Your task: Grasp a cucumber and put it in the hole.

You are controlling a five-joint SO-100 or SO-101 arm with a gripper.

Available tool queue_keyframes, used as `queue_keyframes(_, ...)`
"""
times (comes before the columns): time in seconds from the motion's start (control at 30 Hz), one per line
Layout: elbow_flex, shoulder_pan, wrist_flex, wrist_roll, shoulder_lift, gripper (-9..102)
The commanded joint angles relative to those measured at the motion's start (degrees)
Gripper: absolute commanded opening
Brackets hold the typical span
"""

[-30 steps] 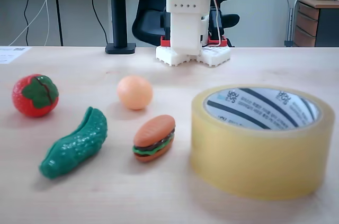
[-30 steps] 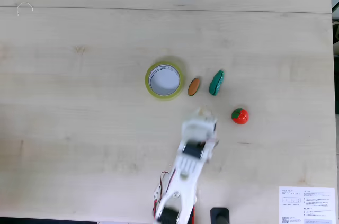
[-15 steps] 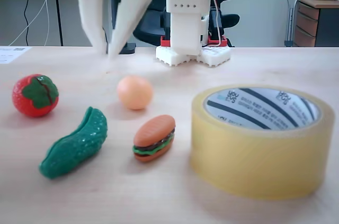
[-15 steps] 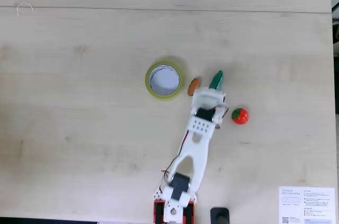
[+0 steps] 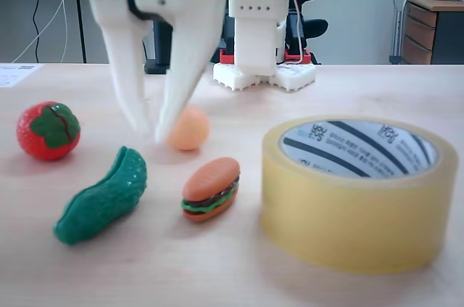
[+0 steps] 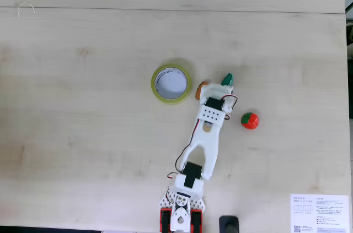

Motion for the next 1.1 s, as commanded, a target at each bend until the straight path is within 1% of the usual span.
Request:
queue_keyframes(0.0,-6.7,-0.2,-1.8,5.4,-0.7,1)
queue_keyframes(0.1,-9.4,-0.1,-1.8,5.4,-3.3,11)
queue_keyframes(0.17,-11.7,-0.1,-1.7,5.4,-5.1,21)
queue_keyframes(0.2,-12.8,-0.1,-1.6,5.4,-5.9,23)
queue_keyframes(0.23,-14.0,-0.1,-1.6,5.4,-6.8,22)
queue_keyframes(0.33,-16.2,0.0,-1.2,5.4,-8.3,24)
queue_keyframes(0.47,-17.9,0.7,0.8,5.4,-9.5,22)
queue_keyframes(0.5,-17.9,0.7,0.9,5.4,-9.5,26)
queue_keyframes(0.57,-17.9,0.9,0.9,5.4,-9.5,39)
queue_keyframes(0.67,-17.9,0.9,0.9,5.3,-10.1,49)
queue_keyframes(0.83,-17.9,0.9,2.2,5.1,-10.9,55)
queue_keyframes(1.0,-17.9,0.8,3.7,5.3,-12.7,64)
queue_keyframes(1.07,-17.9,0.7,4.3,5.1,-13.3,65)
